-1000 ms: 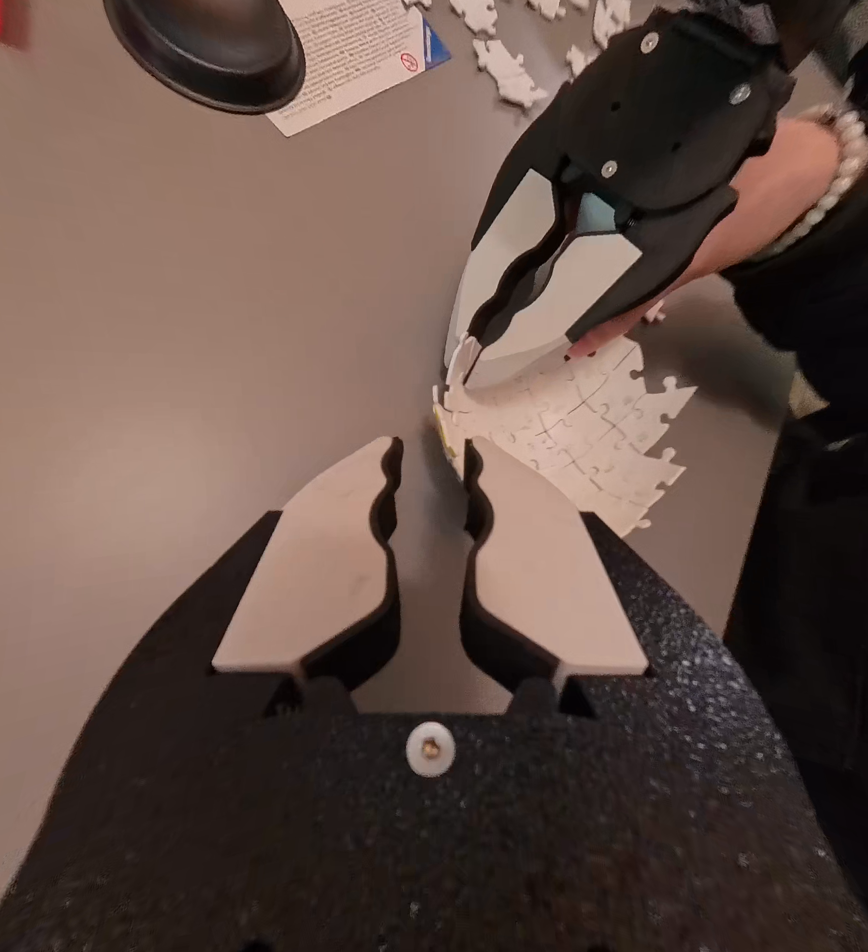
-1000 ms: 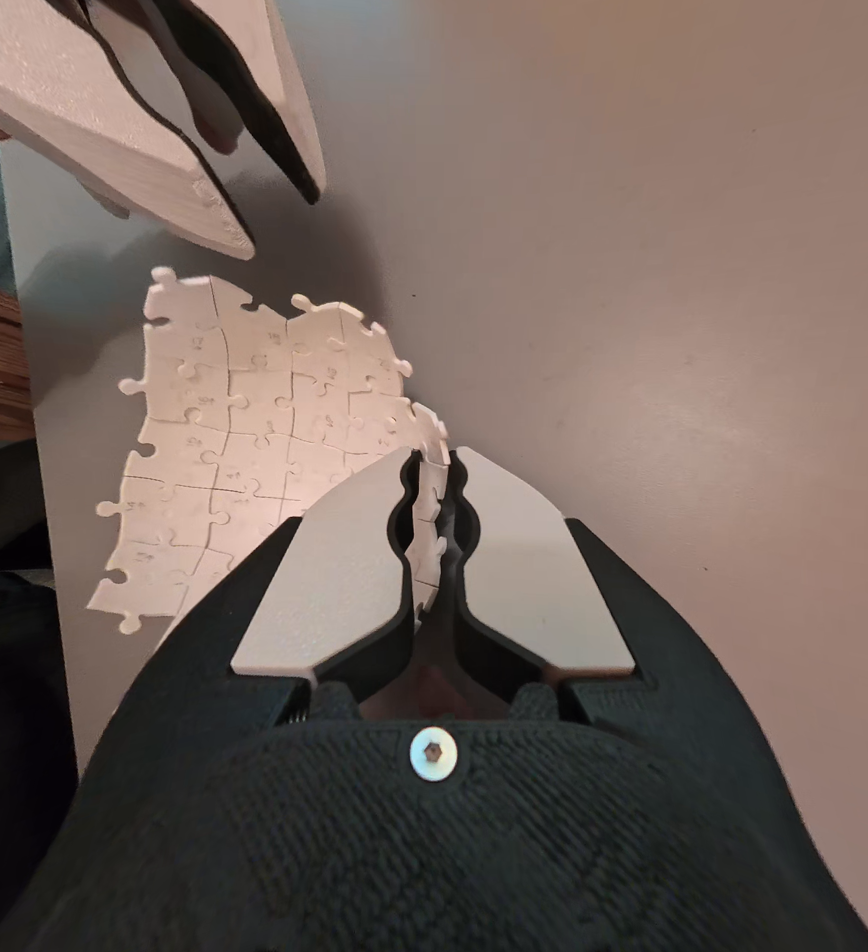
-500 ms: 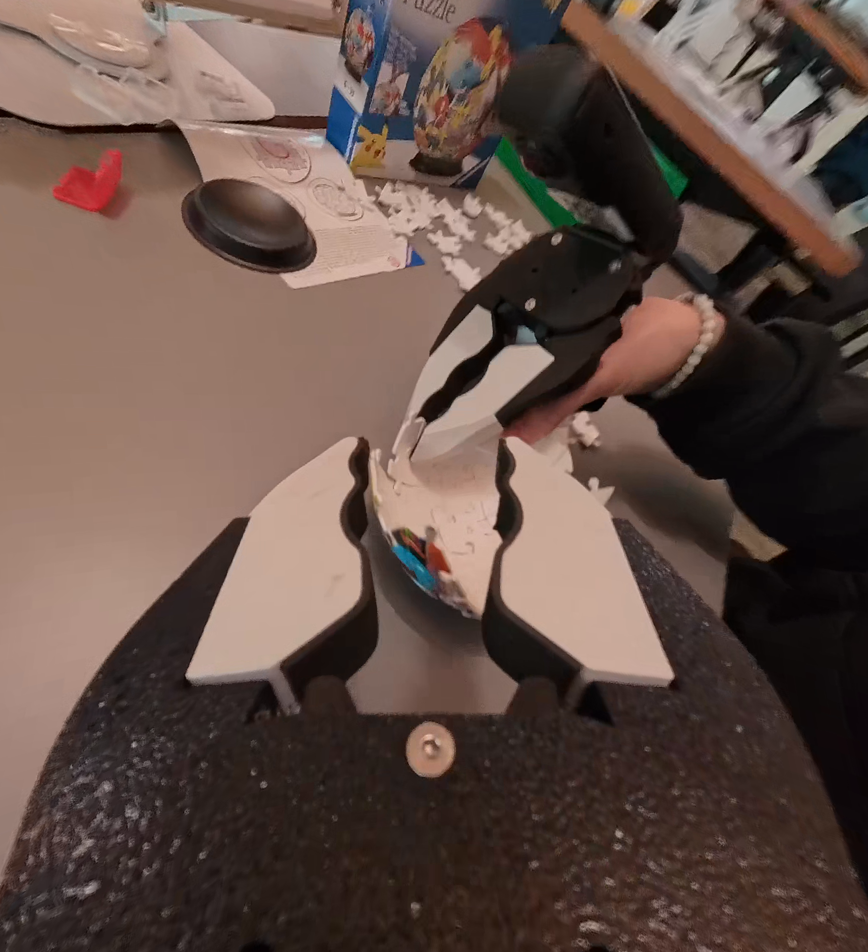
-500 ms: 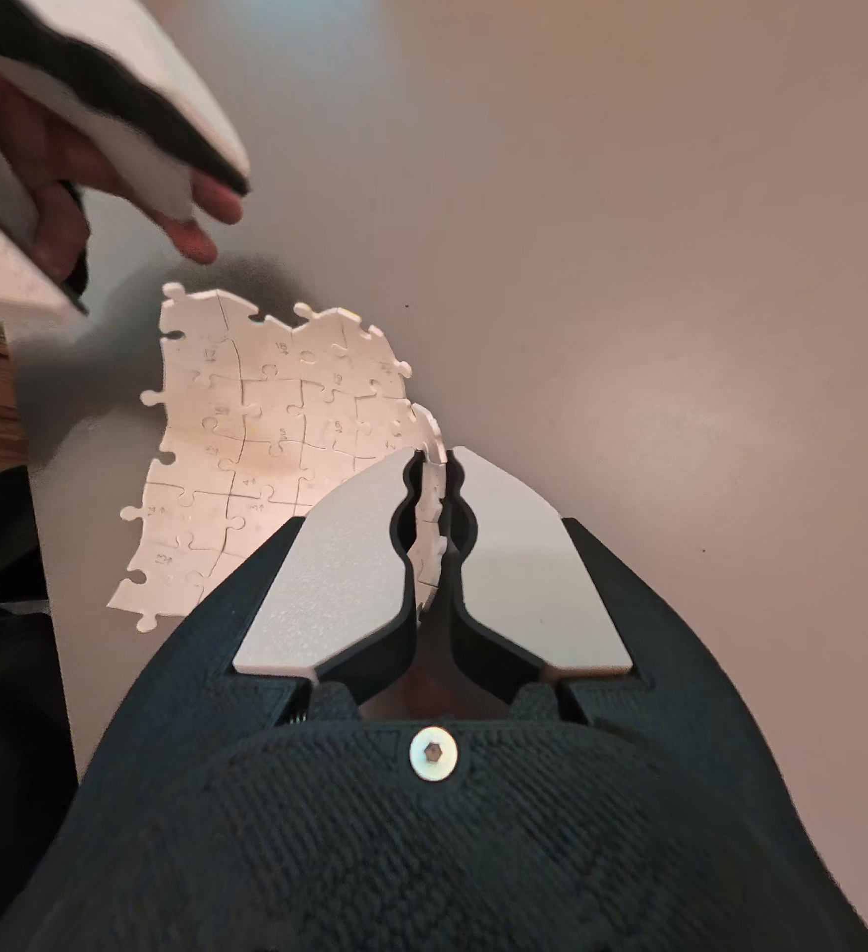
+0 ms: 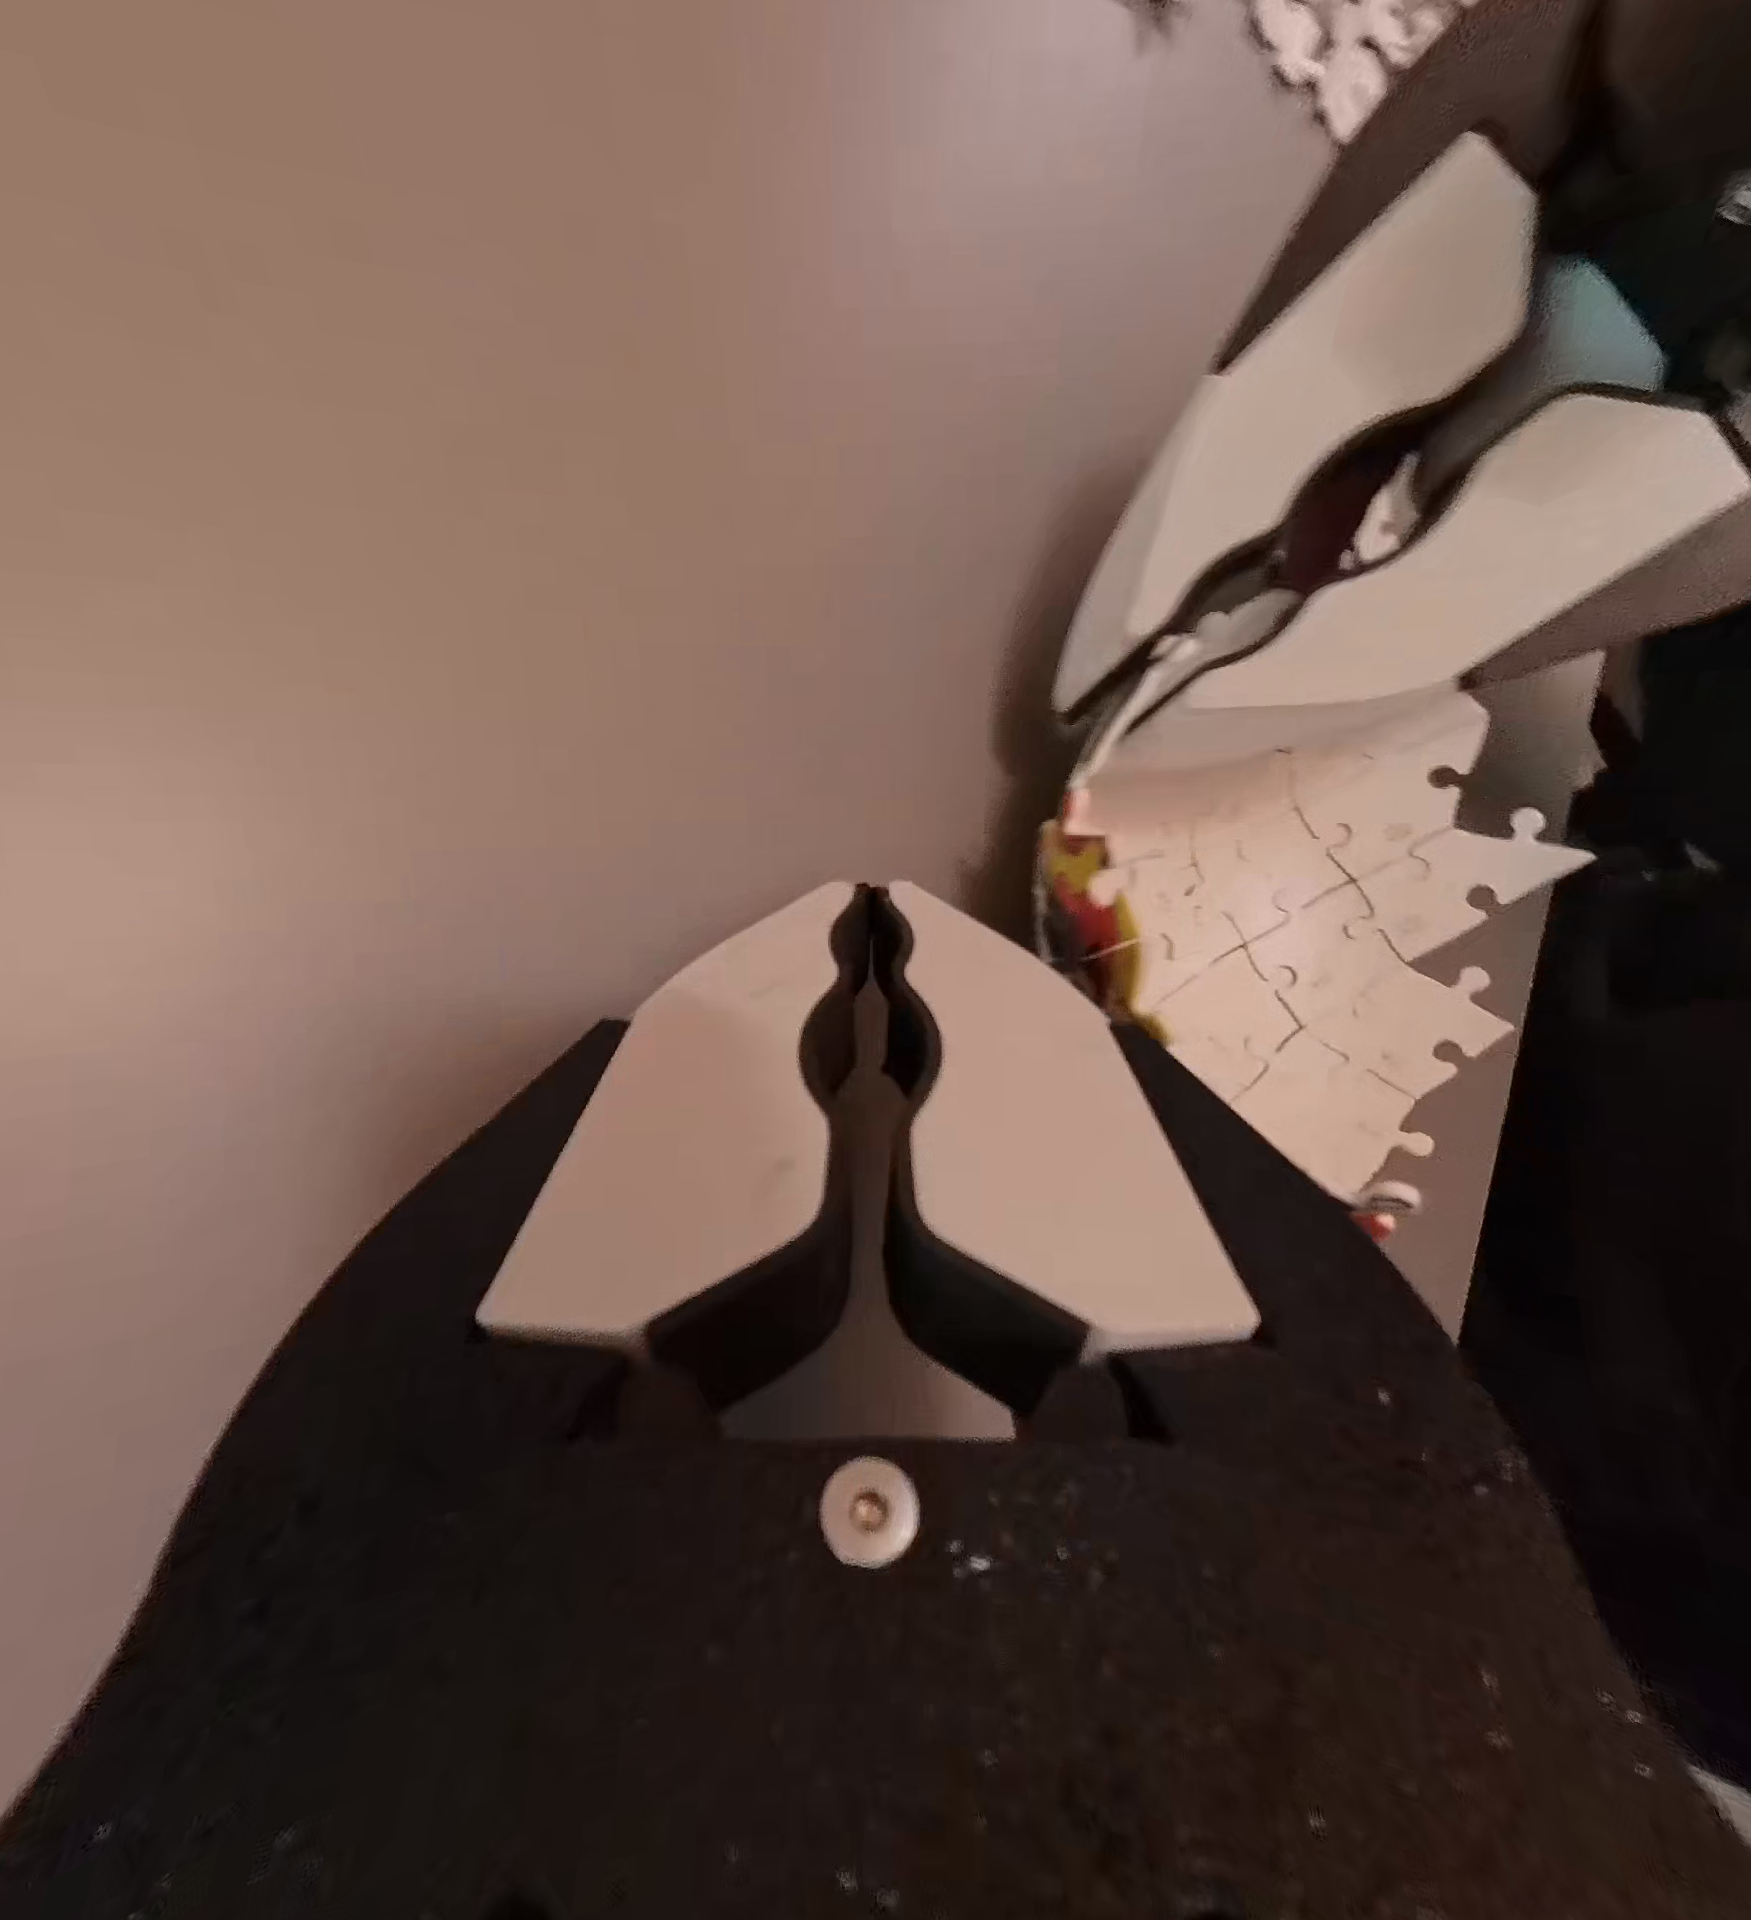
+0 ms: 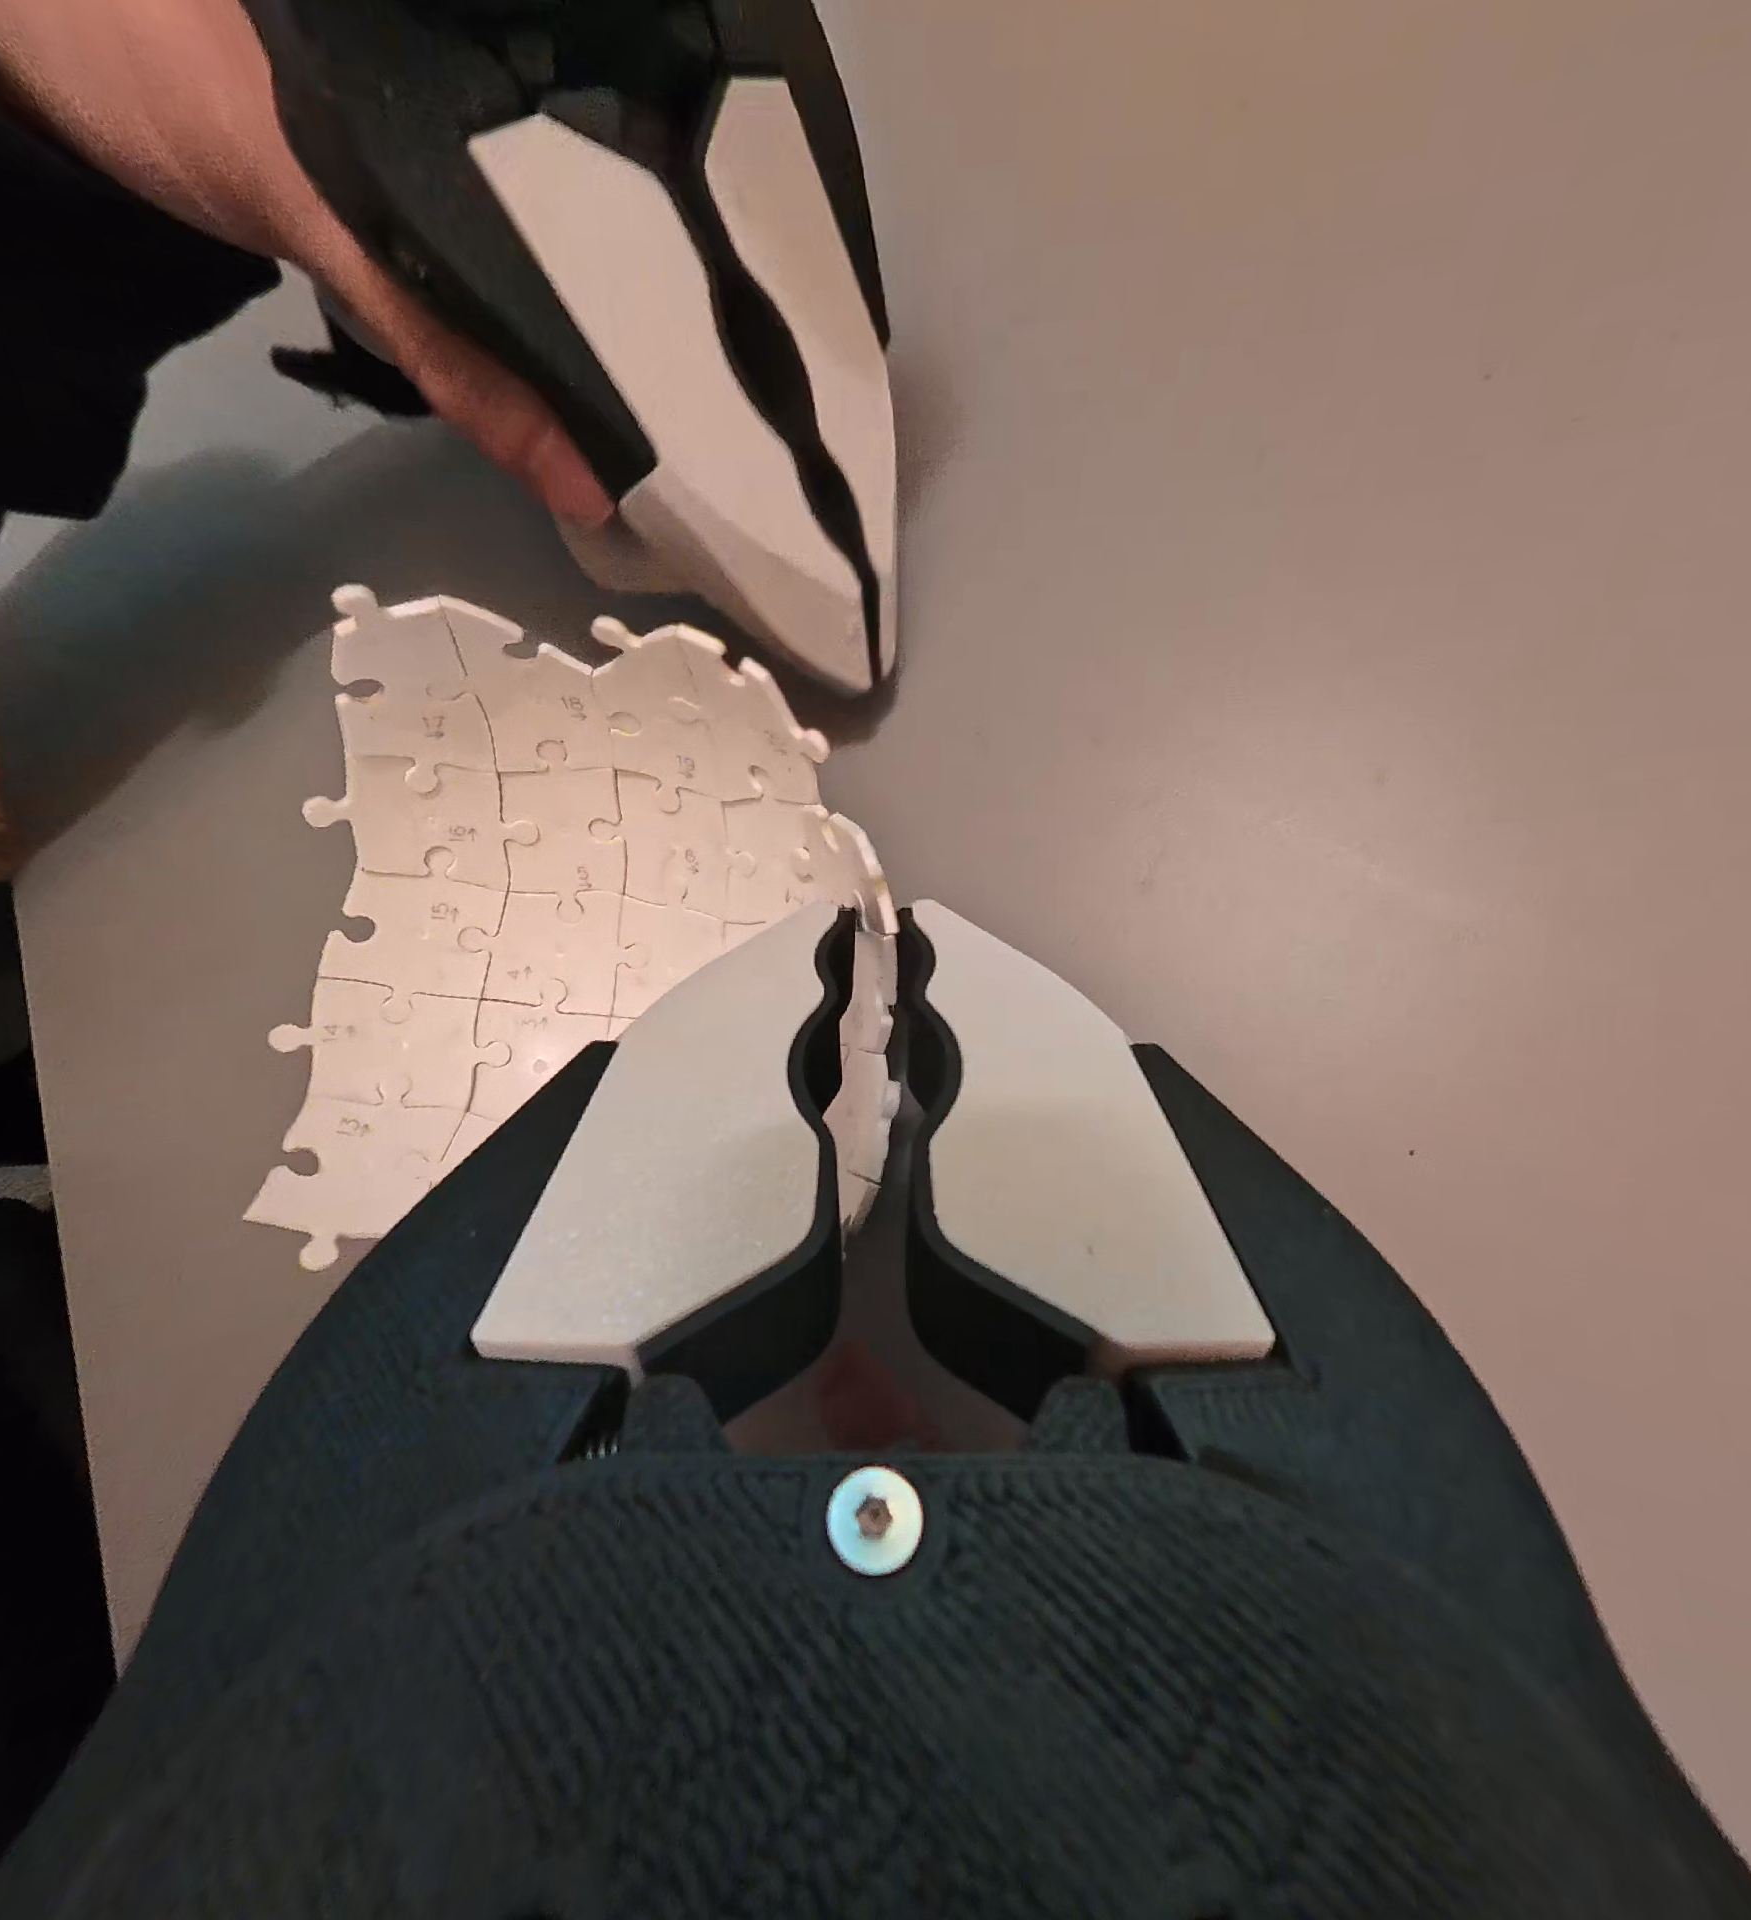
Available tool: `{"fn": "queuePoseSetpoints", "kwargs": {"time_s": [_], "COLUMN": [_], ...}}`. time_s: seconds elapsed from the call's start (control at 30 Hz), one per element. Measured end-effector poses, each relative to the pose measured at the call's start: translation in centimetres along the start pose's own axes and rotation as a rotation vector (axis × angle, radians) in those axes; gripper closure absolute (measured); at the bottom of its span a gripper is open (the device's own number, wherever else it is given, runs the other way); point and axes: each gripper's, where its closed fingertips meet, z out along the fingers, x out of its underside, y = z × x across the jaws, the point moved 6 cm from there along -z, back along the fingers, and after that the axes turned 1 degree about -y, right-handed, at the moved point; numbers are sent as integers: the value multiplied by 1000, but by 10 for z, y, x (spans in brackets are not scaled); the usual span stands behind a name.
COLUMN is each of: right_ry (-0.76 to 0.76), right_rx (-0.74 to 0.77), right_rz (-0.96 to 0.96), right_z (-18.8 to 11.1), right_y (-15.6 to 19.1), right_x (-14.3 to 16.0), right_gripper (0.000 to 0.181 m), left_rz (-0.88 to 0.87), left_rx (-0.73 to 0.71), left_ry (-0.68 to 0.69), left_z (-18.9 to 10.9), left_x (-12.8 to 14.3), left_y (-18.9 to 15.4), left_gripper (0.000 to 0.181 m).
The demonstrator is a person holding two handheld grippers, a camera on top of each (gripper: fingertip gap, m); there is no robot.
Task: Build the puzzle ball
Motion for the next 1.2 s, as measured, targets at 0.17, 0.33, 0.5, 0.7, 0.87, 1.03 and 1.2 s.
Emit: {"fn": "queuePoseSetpoints", "kwargs": {"time_s": [0.17,0.33,0.5,0.7,0.87,1.03,1.2], "right_ry": [18,35,40,56,83,96,96], "right_rx": [11,29,39,48,68,50,-89], "right_rz": [6,9,15,35,50,27,-69], "right_z": [3,4,5,6,2,-3,-7], "right_y": [-1,-1,-2,-4,-10,-12,-2], "right_x": [-1,-2,-2,0,4,1,-15], "right_gripper": [173,172,171,169,161,151,139], "left_rz": [61,47,42,20,-24,-51,-120], "left_rx": [98,139,172,130,-69,-228,-227], "left_ry": [22,-7,-48,-100,-320,-491,-451], "left_z": [13,13,13,9,-19,-44,-35], "left_x": [-2,-4,-4,-5,-10,3,28], "left_y": [-7,-6,-6,-1,9,-5,-23], "left_gripper": [181,181,181,181,181,181,179]}}
